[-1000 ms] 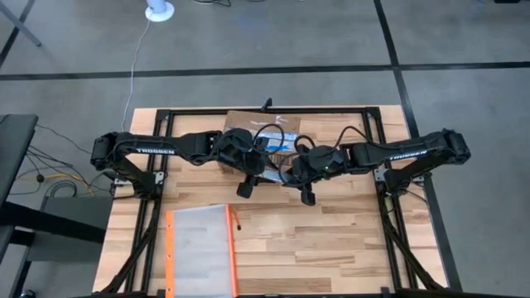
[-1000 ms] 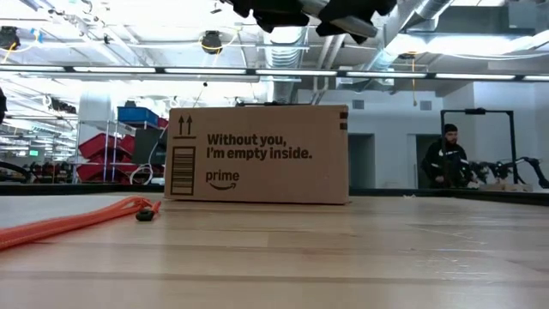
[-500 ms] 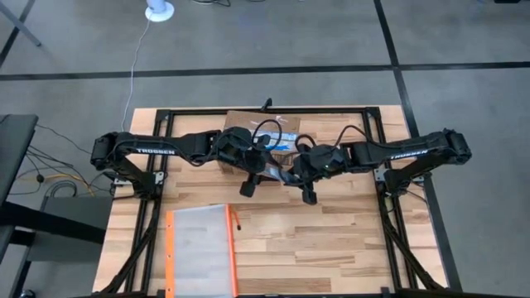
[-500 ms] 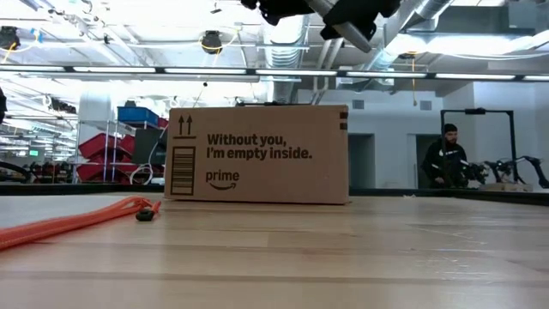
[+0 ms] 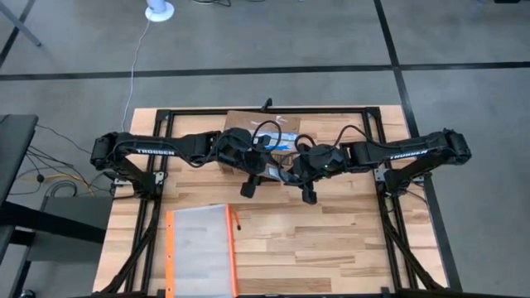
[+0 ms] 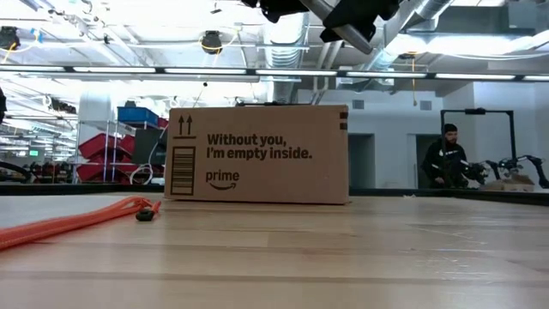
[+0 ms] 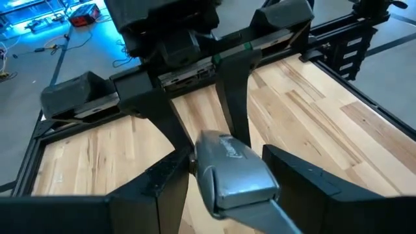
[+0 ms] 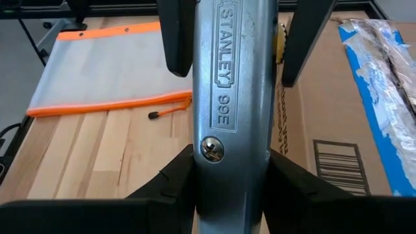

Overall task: Unpack boxes
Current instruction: Open the cardboard box with the silver cutter

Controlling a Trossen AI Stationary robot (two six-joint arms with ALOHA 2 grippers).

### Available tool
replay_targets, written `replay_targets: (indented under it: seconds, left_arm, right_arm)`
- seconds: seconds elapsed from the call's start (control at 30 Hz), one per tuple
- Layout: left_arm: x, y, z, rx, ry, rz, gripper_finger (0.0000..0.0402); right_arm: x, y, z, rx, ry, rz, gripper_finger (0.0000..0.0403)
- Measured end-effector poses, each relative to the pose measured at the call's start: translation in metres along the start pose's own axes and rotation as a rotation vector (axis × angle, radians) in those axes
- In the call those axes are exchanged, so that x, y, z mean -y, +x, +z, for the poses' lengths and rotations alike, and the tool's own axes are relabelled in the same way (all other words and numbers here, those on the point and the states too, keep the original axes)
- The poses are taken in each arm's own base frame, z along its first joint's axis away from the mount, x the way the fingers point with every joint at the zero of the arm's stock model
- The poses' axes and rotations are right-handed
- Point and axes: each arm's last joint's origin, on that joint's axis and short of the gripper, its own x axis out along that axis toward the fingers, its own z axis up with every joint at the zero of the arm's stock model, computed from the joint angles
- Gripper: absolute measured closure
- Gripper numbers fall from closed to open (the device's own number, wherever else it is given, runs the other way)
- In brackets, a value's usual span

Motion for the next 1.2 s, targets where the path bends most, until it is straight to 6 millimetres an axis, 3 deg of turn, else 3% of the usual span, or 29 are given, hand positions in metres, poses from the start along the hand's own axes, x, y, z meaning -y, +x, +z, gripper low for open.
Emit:
replay_targets:
  seconds: [0.3,0.47,0.8,0.87,1.03,1.2]
  left_arm:
    - [0.0,0.0,0.0,0.0,-0.013,-0.001,0.0226]
    - [0.0,0.0,0.0,-0.003,-0.034,0.003,0.0277]
    - [-0.003,-0.001,-0.004,-0.035,-0.068,0.033,0.0278]
    - [-0.007,-0.003,-0.003,-0.028,-0.099,0.052,0.0278]
    - [-0.027,-0.022,-0.009,-0.046,-0.2,0.098,0.0278]
    - [-0.049,-0.033,-0.016,-0.024,-0.288,0.086,0.0278]
  right_arm:
    - [0.0,0.0,0.0,-0.004,0.003,-0.001,0.0289]
    - [0.0,0.0,-0.001,-0.007,0.004,-0.001,0.0289]
    - [0.001,-0.003,0.0,-0.017,0.007,-0.007,0.0287]
    - [0.003,-0.012,0.005,-0.042,0.003,-0.016,0.0264]
    - [0.011,-0.059,0.017,-0.171,0.005,-0.083,0.0175]
    - [0.02,-0.101,0.009,-0.209,-0.01,-0.189,0.0164]
